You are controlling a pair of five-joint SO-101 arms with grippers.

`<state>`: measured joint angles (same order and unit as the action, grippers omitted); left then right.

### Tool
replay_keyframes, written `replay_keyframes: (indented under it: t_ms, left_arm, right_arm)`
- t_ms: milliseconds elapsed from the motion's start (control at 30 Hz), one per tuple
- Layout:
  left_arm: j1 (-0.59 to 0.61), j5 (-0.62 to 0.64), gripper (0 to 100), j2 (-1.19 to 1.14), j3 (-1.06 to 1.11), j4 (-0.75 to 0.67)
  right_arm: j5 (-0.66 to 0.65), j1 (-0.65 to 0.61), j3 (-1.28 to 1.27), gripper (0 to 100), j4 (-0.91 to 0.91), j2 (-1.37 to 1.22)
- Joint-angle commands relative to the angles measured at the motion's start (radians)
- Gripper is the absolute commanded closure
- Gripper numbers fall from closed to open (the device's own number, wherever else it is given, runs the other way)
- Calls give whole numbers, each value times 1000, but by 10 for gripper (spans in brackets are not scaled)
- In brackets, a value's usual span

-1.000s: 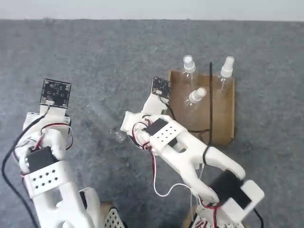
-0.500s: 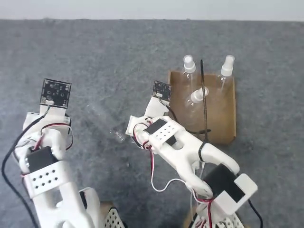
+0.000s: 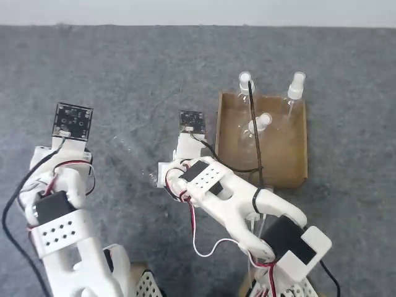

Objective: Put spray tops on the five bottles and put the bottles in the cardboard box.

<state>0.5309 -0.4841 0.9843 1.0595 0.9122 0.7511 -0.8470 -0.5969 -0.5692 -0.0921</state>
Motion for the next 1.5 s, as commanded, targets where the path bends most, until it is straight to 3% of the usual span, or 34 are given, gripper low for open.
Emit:
replay_keyframes:
  t_ms: [0,200,300,433,667,900,1067,1233,1467]
  left_arm:
    - [5,-3,863,5,-10,-25]
    - [5,-2,863,5,-10,-25]
    - [3,2,863,5,-10,-21]
    - [0,3,863,5,-10,-18]
    - [0,3,863,5,-10,-5]
    - [-46,3,863,5,-68,127]
    - [-239,5,861,5,-127,287]
    - [-537,144,859,-5,-182,385]
    - [-925,321,859,-5,-194,390]
  right_arm:
    - [-106,-13,40,805,-41,50]
    - [-236,-8,40,807,-137,188]
    - [-287,-4,40,861,-189,266]
    - [-431,-10,40,933,-252,374]
    - [-634,-2,44,938,-453,607]
    - [-885,47,331,940,-969,725]
    - [-1022,326,519,940,-1216,748]
    - [-1194,671,482,940,-1224,806]
    - [-1467,1096,308,940,-1173,883]
